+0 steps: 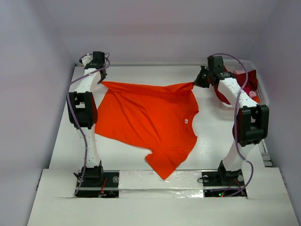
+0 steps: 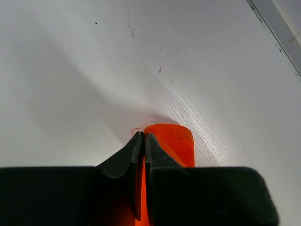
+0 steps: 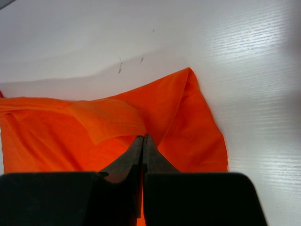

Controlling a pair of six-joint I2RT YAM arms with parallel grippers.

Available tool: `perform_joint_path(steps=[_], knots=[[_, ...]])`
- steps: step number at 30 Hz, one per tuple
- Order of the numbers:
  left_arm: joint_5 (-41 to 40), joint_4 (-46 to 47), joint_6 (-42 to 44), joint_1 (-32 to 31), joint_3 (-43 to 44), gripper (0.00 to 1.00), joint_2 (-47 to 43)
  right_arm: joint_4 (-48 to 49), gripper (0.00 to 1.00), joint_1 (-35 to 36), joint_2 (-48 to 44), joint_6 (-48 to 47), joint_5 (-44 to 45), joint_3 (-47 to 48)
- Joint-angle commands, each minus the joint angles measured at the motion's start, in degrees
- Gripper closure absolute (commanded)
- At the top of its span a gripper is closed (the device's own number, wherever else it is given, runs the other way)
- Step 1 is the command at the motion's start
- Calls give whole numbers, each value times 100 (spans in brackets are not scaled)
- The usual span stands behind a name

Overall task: Fold and stack the t-shirts
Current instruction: Fold the tshirt

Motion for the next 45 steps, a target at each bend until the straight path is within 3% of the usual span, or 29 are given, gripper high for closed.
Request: perform_joint_path(steps=[1,14,45], knots=[[-71,-19,-68,47,-79,100,-440,209,100,-34,-495,62,78,-176],[-88,7,-60,47,-255,100,-581,314,100,-34,-1031,159,96,-1072],[35,-19,-148,47,-913,100,-897,411,100,-34,-1603,317,-71,-2188]])
